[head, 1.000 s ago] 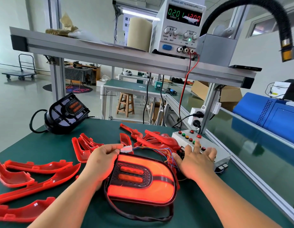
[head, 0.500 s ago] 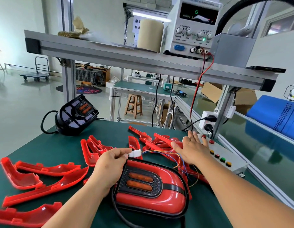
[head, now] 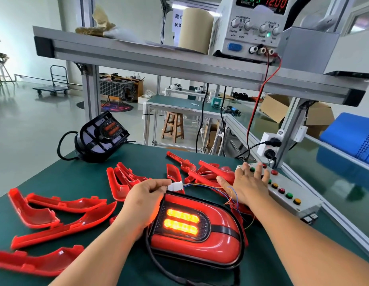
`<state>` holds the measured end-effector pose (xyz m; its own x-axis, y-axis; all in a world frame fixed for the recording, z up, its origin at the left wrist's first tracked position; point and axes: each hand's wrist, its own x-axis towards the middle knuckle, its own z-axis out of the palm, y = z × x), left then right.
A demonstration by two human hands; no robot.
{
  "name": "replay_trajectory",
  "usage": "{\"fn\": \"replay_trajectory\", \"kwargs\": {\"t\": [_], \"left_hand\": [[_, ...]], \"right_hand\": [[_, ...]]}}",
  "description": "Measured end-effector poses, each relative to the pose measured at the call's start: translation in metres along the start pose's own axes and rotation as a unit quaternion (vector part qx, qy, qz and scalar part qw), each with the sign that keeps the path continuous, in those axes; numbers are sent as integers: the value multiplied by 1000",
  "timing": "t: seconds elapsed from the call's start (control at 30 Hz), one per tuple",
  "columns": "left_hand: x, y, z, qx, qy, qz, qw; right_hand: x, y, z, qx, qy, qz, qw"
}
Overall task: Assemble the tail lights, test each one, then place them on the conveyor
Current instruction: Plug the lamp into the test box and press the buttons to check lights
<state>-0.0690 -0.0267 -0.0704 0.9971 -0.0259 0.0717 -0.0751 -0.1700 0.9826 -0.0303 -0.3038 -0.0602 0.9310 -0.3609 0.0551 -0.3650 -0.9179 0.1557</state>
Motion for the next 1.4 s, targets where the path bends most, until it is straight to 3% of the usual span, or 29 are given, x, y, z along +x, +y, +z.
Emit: {"fn": "replay_trajectory", "kwargs": {"t": [0.5,1.0,1.17,1.3,1.4], "left_hand": [[-2,2,2,-1,3,9,1000],[-1,1,1,-1,5,-6,1000],[0,1,1,5,3,-7,1000],[0,0,1,-7,-4,-14,1000],[1,-1,0,-11,-7,-16,1000]], "right_hand": [[-4,0,-6,-67,22,-27,997],[-3,0,-5,-66,14,-35,997],[-1,2,-7,-15,-3,-14,1000],[-18,17,-3,34,48,2,998],[-39,28,-1,34,78,64,994]]}}
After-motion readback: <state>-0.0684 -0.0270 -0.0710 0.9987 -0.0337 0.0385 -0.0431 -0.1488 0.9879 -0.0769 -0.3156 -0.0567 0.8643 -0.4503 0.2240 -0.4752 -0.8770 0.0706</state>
